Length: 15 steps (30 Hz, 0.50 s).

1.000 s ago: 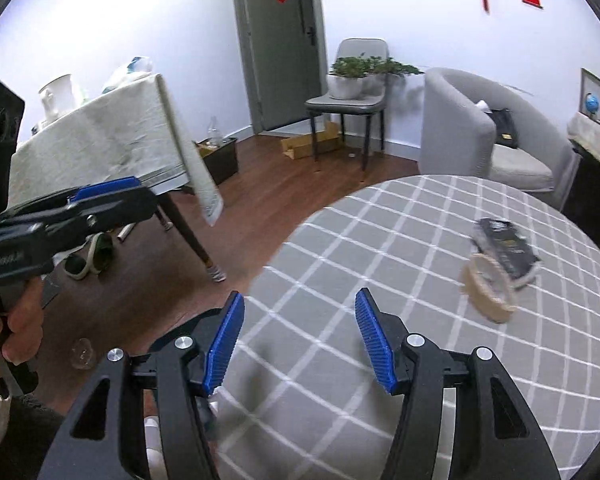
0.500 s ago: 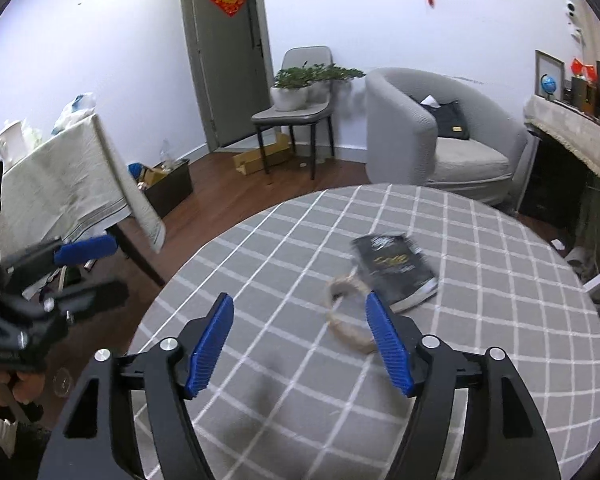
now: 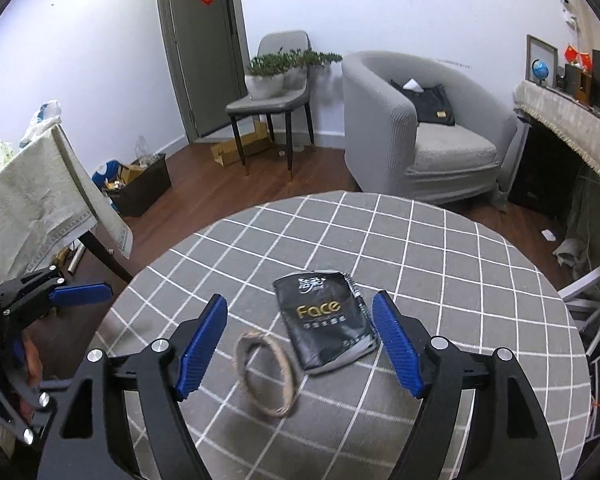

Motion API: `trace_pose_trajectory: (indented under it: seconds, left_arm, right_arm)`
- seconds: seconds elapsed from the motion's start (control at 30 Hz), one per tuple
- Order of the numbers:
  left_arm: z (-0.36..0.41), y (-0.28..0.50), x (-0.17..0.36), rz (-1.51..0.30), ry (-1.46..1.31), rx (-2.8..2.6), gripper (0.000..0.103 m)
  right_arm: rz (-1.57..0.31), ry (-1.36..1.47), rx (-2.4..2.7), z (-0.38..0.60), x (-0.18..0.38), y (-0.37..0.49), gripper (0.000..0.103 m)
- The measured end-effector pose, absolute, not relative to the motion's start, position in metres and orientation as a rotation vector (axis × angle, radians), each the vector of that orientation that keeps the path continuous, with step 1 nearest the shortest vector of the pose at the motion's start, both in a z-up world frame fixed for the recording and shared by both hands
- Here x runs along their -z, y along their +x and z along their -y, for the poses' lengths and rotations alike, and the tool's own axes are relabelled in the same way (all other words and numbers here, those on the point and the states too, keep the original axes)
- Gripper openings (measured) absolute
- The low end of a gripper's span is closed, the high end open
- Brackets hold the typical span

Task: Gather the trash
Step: 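Grasp the black Face tissue pack with the right tool while left grasps the beige tape roll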

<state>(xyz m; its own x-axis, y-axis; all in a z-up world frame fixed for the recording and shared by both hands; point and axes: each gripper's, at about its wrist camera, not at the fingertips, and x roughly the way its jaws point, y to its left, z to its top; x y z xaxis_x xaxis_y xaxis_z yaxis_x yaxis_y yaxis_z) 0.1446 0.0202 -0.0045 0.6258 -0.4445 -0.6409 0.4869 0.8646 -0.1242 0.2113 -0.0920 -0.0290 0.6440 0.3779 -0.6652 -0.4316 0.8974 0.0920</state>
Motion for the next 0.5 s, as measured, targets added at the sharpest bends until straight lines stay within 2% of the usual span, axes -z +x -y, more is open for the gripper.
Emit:
trace_pose_trajectory:
  seconds: [0.5]
  left_arm:
    - [0.022,0.174,0.027,-0.819,0.116,0.664,0.086]
  right_arm:
    - [-0.903,-0.11,-0.49,0.083,0.061,0.258,0.076]
